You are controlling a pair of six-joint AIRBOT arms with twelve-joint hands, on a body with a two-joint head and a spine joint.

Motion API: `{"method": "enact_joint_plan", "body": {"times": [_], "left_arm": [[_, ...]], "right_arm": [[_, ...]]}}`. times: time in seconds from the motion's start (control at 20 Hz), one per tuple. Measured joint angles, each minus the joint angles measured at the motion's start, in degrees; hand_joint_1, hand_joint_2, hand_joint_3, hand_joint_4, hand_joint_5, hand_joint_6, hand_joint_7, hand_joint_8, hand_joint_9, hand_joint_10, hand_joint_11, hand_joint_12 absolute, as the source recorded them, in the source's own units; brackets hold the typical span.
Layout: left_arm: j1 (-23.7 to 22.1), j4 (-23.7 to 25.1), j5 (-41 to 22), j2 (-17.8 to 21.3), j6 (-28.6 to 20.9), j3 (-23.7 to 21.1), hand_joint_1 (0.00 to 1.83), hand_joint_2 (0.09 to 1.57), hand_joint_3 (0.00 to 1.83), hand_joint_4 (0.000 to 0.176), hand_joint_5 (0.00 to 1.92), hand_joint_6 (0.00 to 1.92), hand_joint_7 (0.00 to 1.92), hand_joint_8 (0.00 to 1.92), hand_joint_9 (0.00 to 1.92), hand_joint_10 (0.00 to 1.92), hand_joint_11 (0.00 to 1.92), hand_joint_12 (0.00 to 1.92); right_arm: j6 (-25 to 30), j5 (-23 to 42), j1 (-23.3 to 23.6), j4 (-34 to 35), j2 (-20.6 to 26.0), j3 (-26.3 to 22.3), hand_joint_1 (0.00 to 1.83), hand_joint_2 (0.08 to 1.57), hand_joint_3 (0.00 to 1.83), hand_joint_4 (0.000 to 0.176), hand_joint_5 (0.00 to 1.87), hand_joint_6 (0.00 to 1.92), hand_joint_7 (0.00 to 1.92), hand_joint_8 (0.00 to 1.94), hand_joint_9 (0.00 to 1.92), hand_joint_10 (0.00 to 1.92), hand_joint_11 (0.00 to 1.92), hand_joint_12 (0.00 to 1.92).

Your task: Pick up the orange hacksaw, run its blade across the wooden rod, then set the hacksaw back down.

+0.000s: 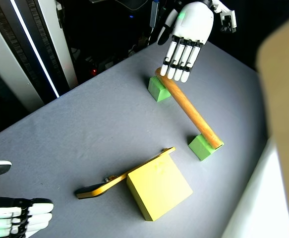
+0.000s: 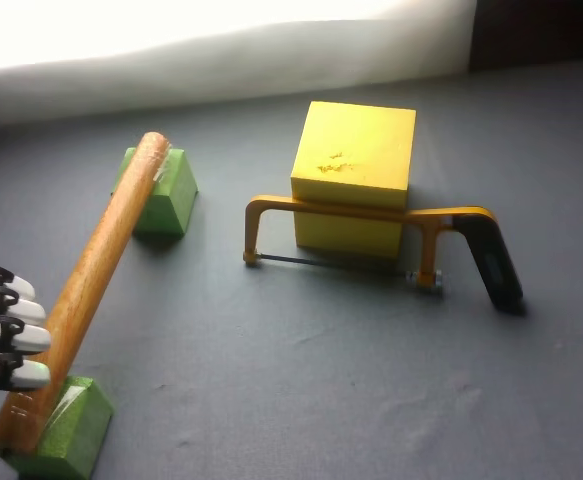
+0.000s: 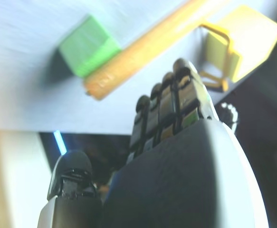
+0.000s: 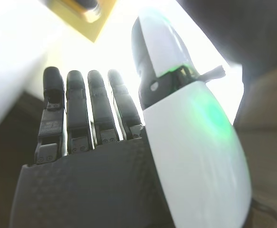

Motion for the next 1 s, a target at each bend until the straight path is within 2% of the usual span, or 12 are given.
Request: {"method": "enact_joint_plan", "body": {"times": [0.1, 0.15, 0.2, 0.3, 0.45, 0.55, 0.65, 0.7, 0.8, 0.85, 0.95, 1.0], "left_arm": [[0.0, 0.66, 0.31, -0.02, 0.0, 0.33, 0.0, 1.26, 0.0, 0.0, 0.07, 0.0, 0.07, 0.0, 0.04, 0.0, 0.0, 0.22], [0.2, 1.05, 0.22, -0.55, 0.0, 0.37, 0.0, 1.26, 0.0, 0.0, 0.07, 0.0, 0.07, 0.0, 0.04, 0.0, 0.0, 0.21], [0.2, 1.22, 0.07, -0.72, -0.02, 0.44, 0.0, 1.26, 0.0, 0.0, 0.07, 0.0, 0.07, 0.0, 0.04, 0.0, 0.0, 0.21], [0.37, 1.66, -0.02, -0.83, 0.0, 0.5, 0.01, 1.26, 0.0, 0.0, 0.07, 0.0, 0.06, 0.0, 0.04, 0.0, 0.0, 0.22], [0.68, 2.49, 0.0, -0.83, 0.0, 0.48, 0.0, 1.26, 0.0, 0.0, 0.07, 0.0, 0.06, 0.0, 0.04, 0.0, 0.0, 0.21], [0.85, 2.56, 0.0, -0.83, -0.39, 0.48, 0.0, 1.26, 0.0, 0.0, 0.04, 0.0, 0.04, 0.0, 0.02, 0.0, 0.0, 0.17], [1.07, 2.56, 0.04, -1.05, -0.42, 0.48, 0.0, 1.26, 0.0, 0.0, 0.05, 0.0, 0.05, 0.0, 0.03, 0.0, 0.0, 0.18], [1.2, 2.73, -0.02, -1.46, -0.42, 0.42, 0.0, 1.26, 0.0, 0.0, 0.05, 0.0, 0.05, 0.0, 0.03, 0.0, 0.0, 0.18], [1.44, 2.64, -0.13, -1.55, -0.42, 0.42, 0.0, 1.26, 0.0, 0.0, 0.05, 0.0, 0.05, 0.0, 0.03, 0.0, 0.0, 0.18], [1.55, 2.95, -0.13, -1.55, -0.42, 0.42, 0.0, 1.27, 0.0, 0.0, 0.07, 0.01, 0.06, 0.0, 0.03, 0.0, 0.0, 0.2], [1.86, 3.06, -0.15, -1.75, -0.42, 0.44, 0.02, 1.27, 0.0, 0.0, 0.11, 0.01, 0.1, 0.0, 0.05, 0.0, 0.0, 0.29], [2.03, 2.89, -0.26, -1.95, -0.42, 0.48, 0.01, 1.27, 0.0, 0.0, 0.11, 0.0, 0.1, 0.0, 0.06, 0.0, 0.0, 0.28]], "right_arm": [[1.6, 0.57, 0.28, -4.37, -1.33, 4.35, 0.94, 1.17, 0.0, 0.0, 0.1, 0.0, 0.08, 0.0, 0.12, 0.0, 0.0, 0.51], [3.58, 2.73, 0.61, -7.93, -2.71, 8.48, 0.94, 1.17, 0.0, 0.0, 0.09, 0.0, 0.08, 0.0, 0.12, 0.0, 0.0, 0.51], [3.69, 3.67, 0.79, -8.09, -3.41, 9.79, 0.94, 1.17, 0.0, 0.0, 0.09, 0.0, 0.08, 0.0, 0.12, 0.0, 0.0, 0.51], [3.76, 3.87, 1.68, -7.78, -5.05, 11.61, 0.97, 1.17, 0.0, 0.0, 0.12, 0.01, 0.12, 0.01, 0.17, 0.01, 0.0, 0.66], [3.13, 3.28, 1.7, -3.15, -7.3, 12.15, 0.93, 1.17, 0.0, 0.0, 0.12, 0.0, 0.11, 0.0, 0.17, 0.01, 0.0, 0.67], [1.14, 2.23, 2.08, 0.7, -9.57, 13.51, 0.89, 1.19, 0.0, 0.0, 0.11, 0.0, 0.1, 0.0, 0.15, 0.0, 0.0, 0.6], [1.68, 1.42, 2.47, 0.81, -11.19, 15.5, 0.92, 1.16, 0.0, 0.0, 0.11, 0.0, 0.11, 0.0, 0.15, 0.0, 0.0, 0.61], [2.62, 0.44, 2.84, 0.94, -13.88, 17.73, 0.91, 1.17, 0.0, 0.0, 0.11, 0.0, 0.11, 0.0, 0.15, 0.0, 0.0, 0.59], [2.82, -0.44, 3.63, 0.92, -14.91, 17.86, 0.91, 1.17, 0.0, 0.0, 0.11, 0.0, 0.11, 0.0, 0.15, 0.0, 0.0, 0.59], [2.86, -1.18, 4.5, 0.81, -16.09, 17.86, 0.87, 1.19, 0.01, 0.0, 0.12, 0.0, 0.11, 0.0, 0.16, 0.0, 0.0, 0.62], [2.34, -2.64, 6.75, 0.42, -17.55, 17.84, 0.92, 1.17, 0.0, 0.0, 0.15, 0.01, 0.15, 0.01, 0.2, 0.01, 0.0, 0.72], [2.05, -3.52, 8.17, 0.28, -18.05, 17.84, 0.87, 1.19, 0.0, 0.0, 0.13, 0.0, 0.12, 0.0, 0.17, 0.0, 0.0, 0.65]]}}
